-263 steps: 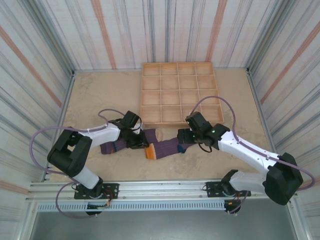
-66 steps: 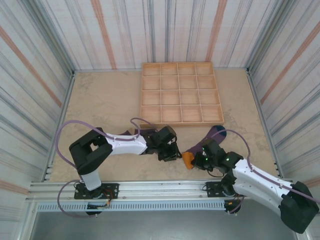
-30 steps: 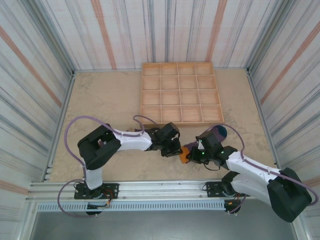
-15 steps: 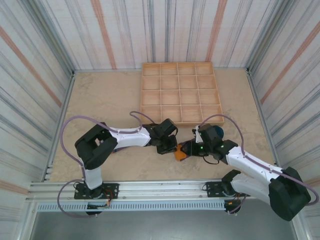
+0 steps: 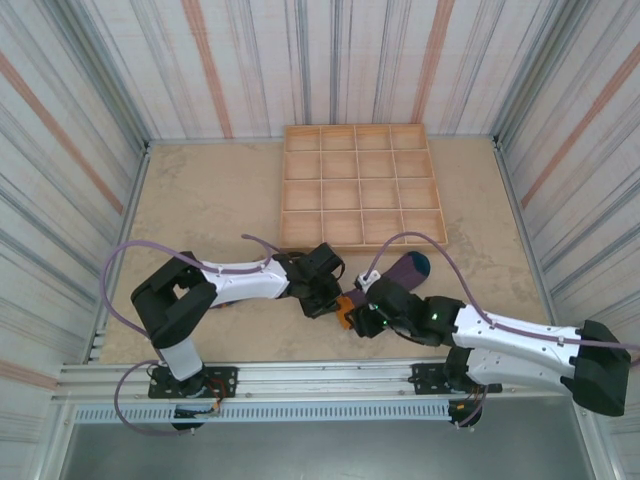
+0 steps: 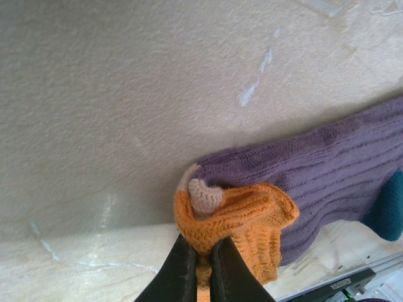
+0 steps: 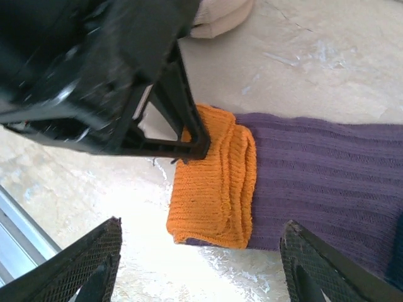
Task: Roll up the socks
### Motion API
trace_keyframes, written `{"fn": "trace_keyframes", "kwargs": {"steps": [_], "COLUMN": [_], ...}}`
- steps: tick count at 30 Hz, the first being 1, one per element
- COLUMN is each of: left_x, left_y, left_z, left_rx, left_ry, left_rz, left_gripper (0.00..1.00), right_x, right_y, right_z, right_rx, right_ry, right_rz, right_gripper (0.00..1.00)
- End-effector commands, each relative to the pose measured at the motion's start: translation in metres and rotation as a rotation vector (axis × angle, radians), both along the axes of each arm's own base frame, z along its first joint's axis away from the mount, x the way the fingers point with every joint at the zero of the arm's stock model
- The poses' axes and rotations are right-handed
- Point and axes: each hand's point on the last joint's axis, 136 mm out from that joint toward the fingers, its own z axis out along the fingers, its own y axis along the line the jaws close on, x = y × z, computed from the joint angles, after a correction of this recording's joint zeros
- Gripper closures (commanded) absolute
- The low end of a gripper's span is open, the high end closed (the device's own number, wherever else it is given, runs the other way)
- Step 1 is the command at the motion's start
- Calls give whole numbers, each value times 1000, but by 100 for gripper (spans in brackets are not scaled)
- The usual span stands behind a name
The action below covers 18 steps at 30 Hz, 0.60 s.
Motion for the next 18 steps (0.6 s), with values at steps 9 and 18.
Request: {"fn": "trace_keyframes", "kwargs": {"steps": [9, 18], "left_x": [-3, -1], "left_y": [-6, 5], "left_z": [1, 1], "left_rx": [-36, -38], "left_ry": [119, 129], "left_rz": [65, 50], "left_gripper": [100, 100], "right_x": [-1, 0], "right_y": [7, 17], "right_z": [-9, -34], "right_rx": [-160, -264], "right_ry": [-283, -342], "right_rz": [54, 33], "right_gripper": [39, 42]}}
